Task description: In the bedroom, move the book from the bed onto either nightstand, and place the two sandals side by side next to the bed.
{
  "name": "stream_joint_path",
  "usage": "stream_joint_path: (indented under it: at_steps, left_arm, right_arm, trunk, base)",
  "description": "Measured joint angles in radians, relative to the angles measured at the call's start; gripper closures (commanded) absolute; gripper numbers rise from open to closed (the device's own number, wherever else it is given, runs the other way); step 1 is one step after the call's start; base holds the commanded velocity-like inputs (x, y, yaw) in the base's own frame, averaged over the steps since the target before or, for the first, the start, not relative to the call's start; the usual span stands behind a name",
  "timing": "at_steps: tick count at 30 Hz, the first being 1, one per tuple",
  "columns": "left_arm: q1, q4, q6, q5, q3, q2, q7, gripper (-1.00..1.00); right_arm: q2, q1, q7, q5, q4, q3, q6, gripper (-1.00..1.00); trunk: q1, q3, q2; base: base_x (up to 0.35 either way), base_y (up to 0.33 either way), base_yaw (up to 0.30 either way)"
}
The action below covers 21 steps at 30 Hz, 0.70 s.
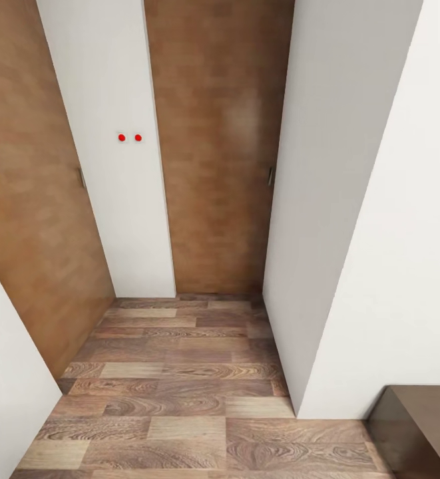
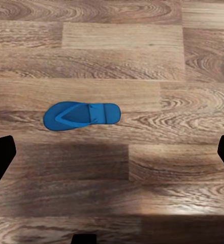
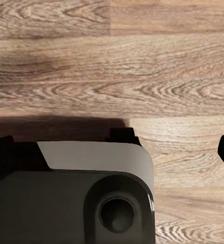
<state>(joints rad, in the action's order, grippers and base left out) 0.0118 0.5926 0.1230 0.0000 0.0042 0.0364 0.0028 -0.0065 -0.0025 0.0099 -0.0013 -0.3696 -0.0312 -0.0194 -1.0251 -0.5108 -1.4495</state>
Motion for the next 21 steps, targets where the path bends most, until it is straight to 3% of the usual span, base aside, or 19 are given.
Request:
stream_joint_path:
  at_steps: [21]
  left_arm:
    - [0.000,0.008,-0.002,0.000,0.001,-0.002,0.000,-1.00]
  right_arm:
    - [0.000,0.000,0.001,0.000,0.000,0.001,0.000,-1.00]
  trunk:
    - [0.000,0.000,0.000]
  base:
    - [0.000,0.000,0.000]
